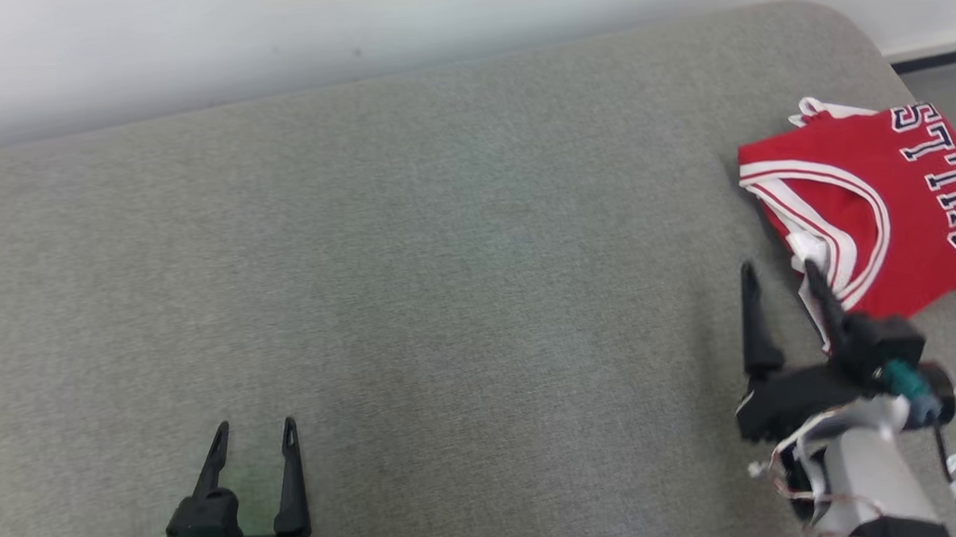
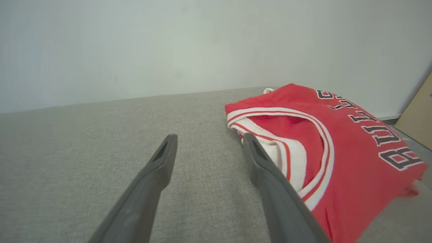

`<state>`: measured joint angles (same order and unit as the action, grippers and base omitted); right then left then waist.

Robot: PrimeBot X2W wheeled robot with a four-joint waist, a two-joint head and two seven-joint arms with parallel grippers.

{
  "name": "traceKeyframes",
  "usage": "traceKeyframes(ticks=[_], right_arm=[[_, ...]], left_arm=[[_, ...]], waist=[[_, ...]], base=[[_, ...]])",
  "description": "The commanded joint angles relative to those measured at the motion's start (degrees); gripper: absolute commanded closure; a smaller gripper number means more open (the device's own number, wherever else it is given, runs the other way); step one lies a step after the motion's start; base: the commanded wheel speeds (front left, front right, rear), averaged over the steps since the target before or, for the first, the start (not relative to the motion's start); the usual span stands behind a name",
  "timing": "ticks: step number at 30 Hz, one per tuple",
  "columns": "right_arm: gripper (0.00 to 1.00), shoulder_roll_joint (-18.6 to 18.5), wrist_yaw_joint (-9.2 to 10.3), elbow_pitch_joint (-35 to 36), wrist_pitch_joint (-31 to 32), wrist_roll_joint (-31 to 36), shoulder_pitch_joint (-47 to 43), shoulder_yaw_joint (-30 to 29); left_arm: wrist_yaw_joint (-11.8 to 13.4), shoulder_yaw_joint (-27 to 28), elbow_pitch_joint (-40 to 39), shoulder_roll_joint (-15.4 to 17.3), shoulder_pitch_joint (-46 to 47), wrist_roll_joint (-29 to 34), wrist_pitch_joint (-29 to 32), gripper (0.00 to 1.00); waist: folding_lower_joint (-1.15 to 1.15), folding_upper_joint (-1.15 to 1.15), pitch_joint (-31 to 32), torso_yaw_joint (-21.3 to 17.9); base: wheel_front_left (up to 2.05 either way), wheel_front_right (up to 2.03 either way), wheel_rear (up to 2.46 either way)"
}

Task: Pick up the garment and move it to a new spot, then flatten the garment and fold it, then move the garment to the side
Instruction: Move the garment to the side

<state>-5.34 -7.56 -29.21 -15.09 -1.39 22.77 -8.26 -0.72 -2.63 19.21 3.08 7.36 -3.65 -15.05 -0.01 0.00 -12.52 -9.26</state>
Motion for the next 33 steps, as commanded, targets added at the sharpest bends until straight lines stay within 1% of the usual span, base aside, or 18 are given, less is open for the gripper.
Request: traceKeyframes(ticks=[1,7,17,27,33], right_arm=[[0.00,0.6,0.17,0.2,0.0,-0.6,-1.0,0.3],[0.00,2.1,0.17,0.5,0.0,-1.3,-5.5,2.7],[0.00,2.5,0.17,1.4,0.0,-2.6,-9.1,5.4],[0.00,2.5,0.17,1.9,0.0,-5.6,-11.3,7.4],[0.00,2.5,0.17,1.6,0.0,-6.7,-12.5,8.2]], left_arm=[[0.2,0.2,0.1,-0.1,-0.8,-0.5,-0.2,0.00],[0.7,2.5,0.2,-0.1,-2.9,-1.4,-0.2,0.00],[0.8,5.6,0.9,-0.2,-6.4,-2.9,-0.2,0.00],[-1.2,8.3,0.9,-0.2,-7.7,-3.3,-0.2,0.00],[-1.7,9.0,0.8,-0.2,-8.7,-3.4,-0.2,0.00]], waist=[[0.01,0.00,2.0,2.1],[0.01,0.00,5.3,4.3],[0.01,0.00,11.4,6.6],[0.01,0.00,14.3,6.3],[0.01,0.00,15.6,5.9]], base=[[0.00,0.00,0.00],[0.00,0.00,0.00],[0.00,0.00,0.00],[0.00,0.00,0.00],[0.00,0.00,0.00]])
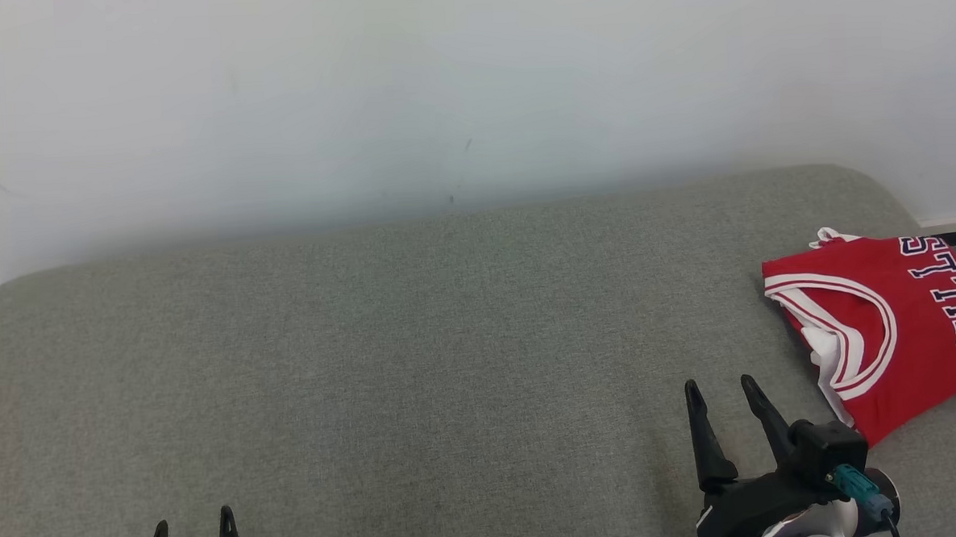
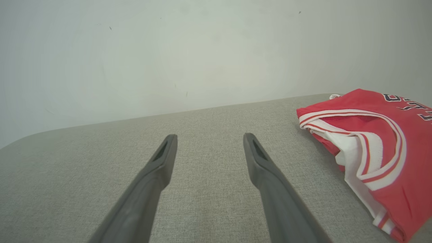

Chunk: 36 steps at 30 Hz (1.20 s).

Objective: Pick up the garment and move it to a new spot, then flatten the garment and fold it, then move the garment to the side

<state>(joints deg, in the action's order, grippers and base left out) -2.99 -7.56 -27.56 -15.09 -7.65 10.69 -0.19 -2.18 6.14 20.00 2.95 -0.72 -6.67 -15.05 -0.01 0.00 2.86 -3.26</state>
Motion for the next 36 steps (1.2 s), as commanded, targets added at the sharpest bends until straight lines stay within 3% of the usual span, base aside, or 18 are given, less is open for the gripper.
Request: traceKeyframes(ticks=[1,36], right_arm=[[0.00,0.2,0.17,-0.1,0.0,-0.4,-0.6,0.3],[0.00,0.2,0.17,-0.9,0.0,-1.7,-1.1,0.4]], left_arm=[[-0.1,0.3,0.0,-0.1,-0.6,-0.4,-0.2,0.00],[-1.0,-0.8,-0.3,-0.1,-1.5,-0.8,-0.2,0.00]], waist=[[0.01,0.00,0.3,-0.2],[0.01,0.00,-0.8,0.3]], base=[[0.00,0.00,0.00],[0.00,0.00,0.00]])
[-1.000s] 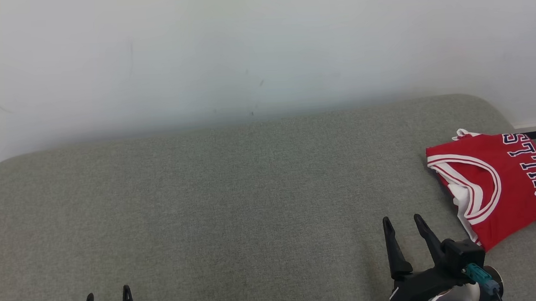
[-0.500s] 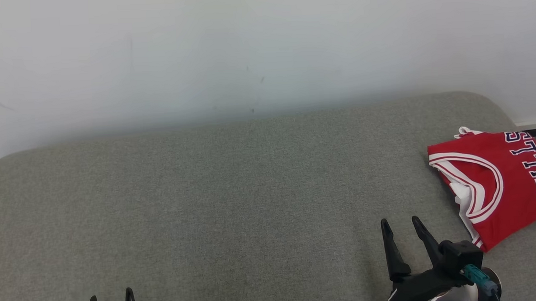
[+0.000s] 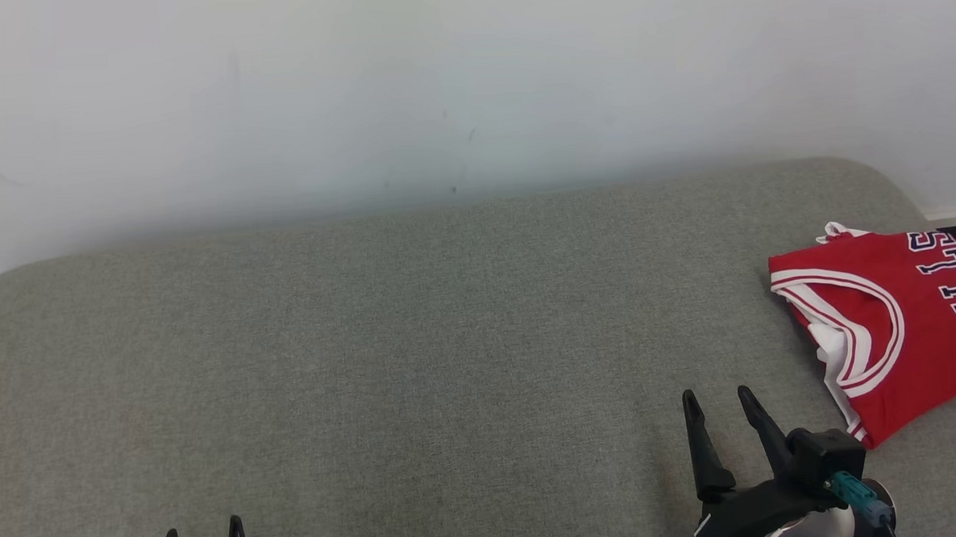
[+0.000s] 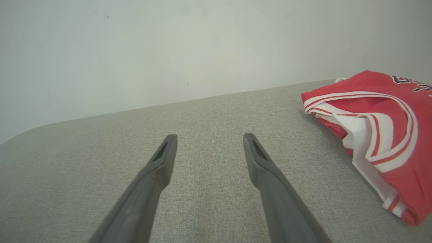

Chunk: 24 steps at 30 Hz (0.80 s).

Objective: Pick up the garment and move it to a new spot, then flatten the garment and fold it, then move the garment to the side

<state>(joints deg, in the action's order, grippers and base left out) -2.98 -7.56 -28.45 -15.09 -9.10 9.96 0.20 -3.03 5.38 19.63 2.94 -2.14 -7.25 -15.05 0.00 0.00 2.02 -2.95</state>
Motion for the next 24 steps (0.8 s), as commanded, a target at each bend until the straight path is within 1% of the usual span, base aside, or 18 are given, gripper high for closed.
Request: traceKeyframes(ticks=[1,12,13,18,24], right_arm=[[0.00,0.1,0.17,0.0,0.0,-0.3,-0.4,0.0],[0.00,0.1,0.17,-0.5,0.0,-0.2,-0.1,0.0],[1.00,0.0,0.00,-0.5,0.0,-0.1,0.0,0.0],[1.00,0.0,0.00,-2.2,0.6,-1.0,-0.9,-0.3],[1.00,0.0,0.01,-1.1,2.7,-7.9,-0.8,-1.2]], left_arm=[[-0.2,0.0,0.1,-0.1,0.1,-0.2,-0.2,0.00],[-0.2,-0.3,0.9,-0.1,0.4,-0.9,-0.2,0.00],[-0.1,-0.2,0.8,0.0,0.2,-0.5,0.0,1.00],[-0.1,0.1,2.7,-0.2,0.0,-1.3,0.7,1.00],[-0.5,0.7,2.5,-0.2,1.2,-8.3,3.0,1.00]], waist=[[0.00,0.00,0.0,0.0],[0.00,0.00,-0.2,0.2],[0.00,0.00,-0.2,0.2],[0.00,0.00,-0.3,0.2],[0.00,0.00,-0.4,0.3]], base=[[0.00,0.00,0.00],[0.00,0.00,0.00],[0.00,0.00,0.00],[0.00,0.00,0.00],[0.00,0.00,0.00]])
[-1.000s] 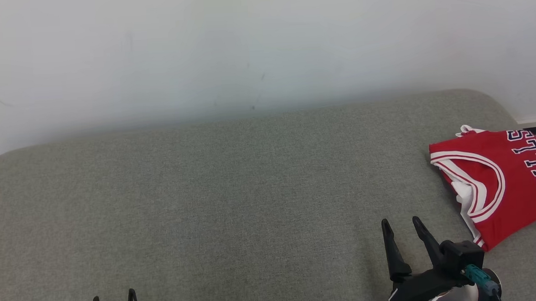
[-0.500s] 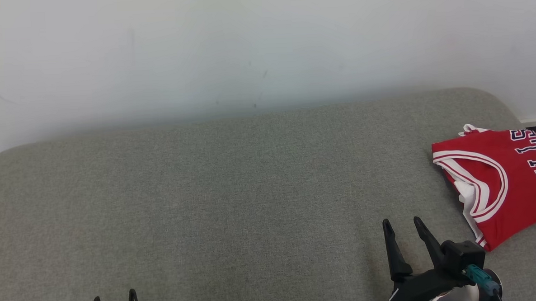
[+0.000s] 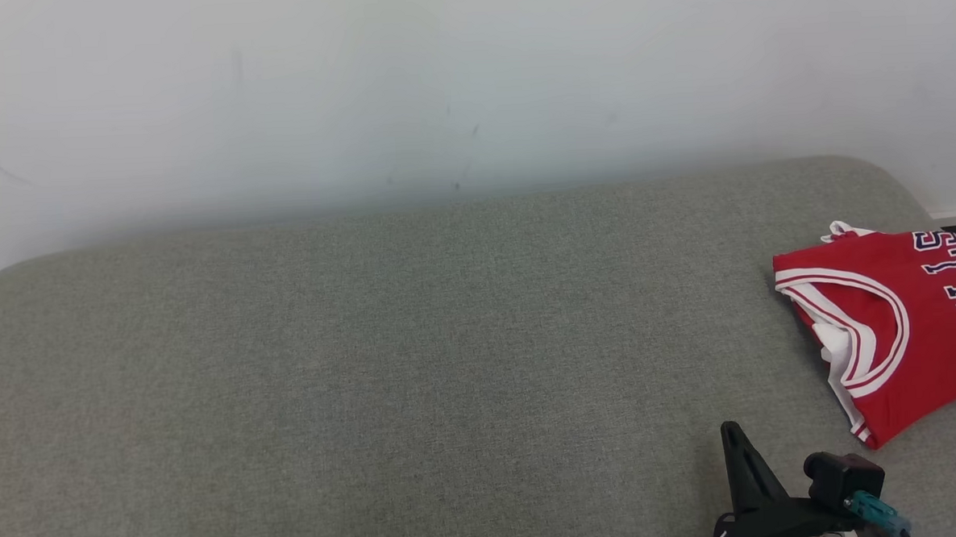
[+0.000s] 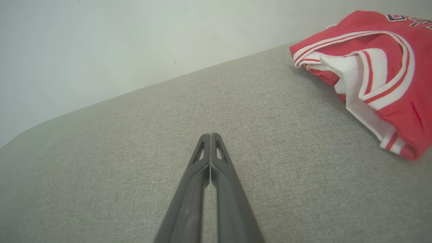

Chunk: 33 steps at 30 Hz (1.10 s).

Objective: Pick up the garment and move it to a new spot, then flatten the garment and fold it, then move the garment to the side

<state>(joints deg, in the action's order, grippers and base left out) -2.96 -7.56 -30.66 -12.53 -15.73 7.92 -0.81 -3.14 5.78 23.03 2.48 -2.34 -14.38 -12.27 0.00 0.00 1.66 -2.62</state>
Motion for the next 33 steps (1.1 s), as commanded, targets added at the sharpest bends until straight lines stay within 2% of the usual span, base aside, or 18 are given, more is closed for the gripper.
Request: traceKeyframes(ticks=[1,15,33], right_arm=[[1.00,0.0,0.01,1.4,0.4,-2.4,1.2,-0.3],[1.00,0.0,0.02,4.8,3.6,-16.7,0.3,-0.9],[1.00,0.0,0.04,7.9,7.5,-31.8,-0.2,-2.1]], left_arm=[[-0.4,0.2,-1.1,0.2,1.4,-2.3,0.4,1.00],[-1.2,-0.2,-3.2,0.3,2.5,-16.9,3.4,1.00],[-2.0,0.1,-4.8,0.4,4.1,-32.3,7.3,1.00]], waist=[[0.00,0.00,0.0,0.0],[0.00,0.00,-0.2,0.3],[0.00,0.00,-0.5,0.7]], base=[[0.00,0.00,0.00],[0.00,0.00,0.00],[0.00,0.00,0.00]])
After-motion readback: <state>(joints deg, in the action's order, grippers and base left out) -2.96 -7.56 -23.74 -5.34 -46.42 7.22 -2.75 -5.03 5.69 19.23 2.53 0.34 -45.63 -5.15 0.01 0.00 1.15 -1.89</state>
